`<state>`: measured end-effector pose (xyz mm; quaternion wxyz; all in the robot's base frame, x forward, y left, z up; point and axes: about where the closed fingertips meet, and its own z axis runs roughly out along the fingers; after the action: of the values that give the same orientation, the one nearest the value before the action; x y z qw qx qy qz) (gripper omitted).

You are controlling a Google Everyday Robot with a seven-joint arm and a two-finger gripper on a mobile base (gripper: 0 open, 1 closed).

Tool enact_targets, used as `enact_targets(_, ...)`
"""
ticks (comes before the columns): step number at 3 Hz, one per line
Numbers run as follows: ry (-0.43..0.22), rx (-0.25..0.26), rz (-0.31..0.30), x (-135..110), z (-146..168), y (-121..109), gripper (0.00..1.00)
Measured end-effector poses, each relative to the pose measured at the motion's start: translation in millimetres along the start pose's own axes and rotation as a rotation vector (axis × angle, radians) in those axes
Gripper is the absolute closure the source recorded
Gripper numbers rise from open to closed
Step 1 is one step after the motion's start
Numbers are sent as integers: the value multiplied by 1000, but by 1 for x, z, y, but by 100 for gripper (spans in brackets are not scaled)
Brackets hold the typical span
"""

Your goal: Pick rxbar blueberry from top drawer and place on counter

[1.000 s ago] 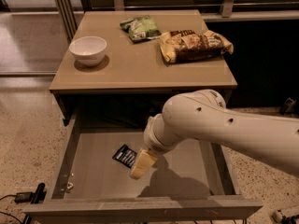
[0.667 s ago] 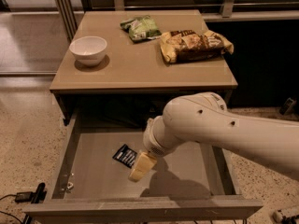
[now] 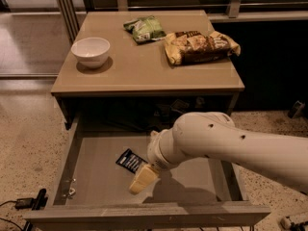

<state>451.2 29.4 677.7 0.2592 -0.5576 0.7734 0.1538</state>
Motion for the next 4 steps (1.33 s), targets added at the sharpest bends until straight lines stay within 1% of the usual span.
enact_targets(1, -37, 12, 51, 11, 20, 3, 0)
enact_targets(2, -11, 60, 77, 37, 42, -2, 0)
enact_targets(3, 69, 59, 43, 35, 106, -14, 0)
enact_targets(4, 69, 52, 31, 29, 110, -10, 2)
